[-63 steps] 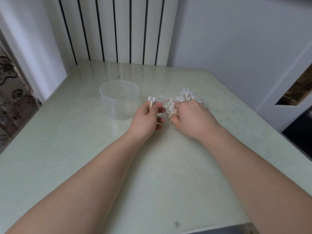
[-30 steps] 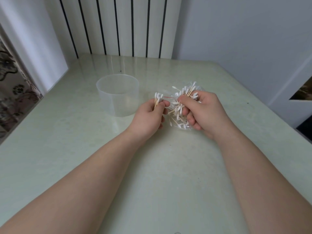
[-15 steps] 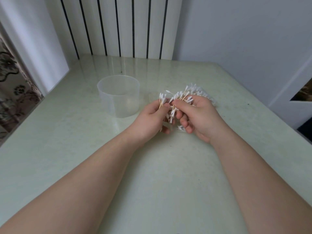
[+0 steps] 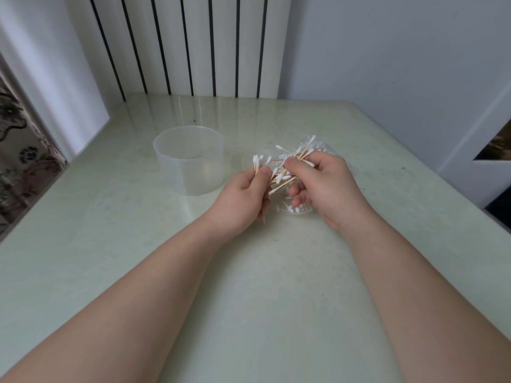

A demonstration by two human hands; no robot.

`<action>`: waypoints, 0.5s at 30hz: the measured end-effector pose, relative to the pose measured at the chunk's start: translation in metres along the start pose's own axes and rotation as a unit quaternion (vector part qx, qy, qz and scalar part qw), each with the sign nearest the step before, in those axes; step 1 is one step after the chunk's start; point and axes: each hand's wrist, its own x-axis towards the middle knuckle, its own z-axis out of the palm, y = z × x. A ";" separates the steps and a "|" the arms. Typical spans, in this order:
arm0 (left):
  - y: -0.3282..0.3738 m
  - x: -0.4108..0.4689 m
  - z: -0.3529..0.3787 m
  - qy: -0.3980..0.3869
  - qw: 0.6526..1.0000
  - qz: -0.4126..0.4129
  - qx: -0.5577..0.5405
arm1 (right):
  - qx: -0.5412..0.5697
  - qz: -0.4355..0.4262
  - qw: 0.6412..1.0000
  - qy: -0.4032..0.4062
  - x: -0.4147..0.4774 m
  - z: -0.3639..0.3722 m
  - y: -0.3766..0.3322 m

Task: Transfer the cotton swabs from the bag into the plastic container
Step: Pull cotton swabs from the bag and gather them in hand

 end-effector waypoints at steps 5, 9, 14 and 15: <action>0.000 -0.002 0.001 -0.015 0.998 0.043 0.049 | 0.051 0.001 0.998 -0.033 0.001 0.001 0.001; -0.001 -0.002 0.003 -0.017 0.997 0.055 0.048 | 0.081 0.008 0.996 -0.049 -0.001 0.001 -0.001; -0.002 -0.001 -0.001 -0.013 0.995 0.069 0.074 | 0.121 0.024 0.991 -0.056 -0.002 0.001 -0.002; -0.002 -0.002 -0.002 -0.015 0.993 0.075 0.088 | 0.121 0.024 0.991 -0.059 -0.002 0.001 -0.003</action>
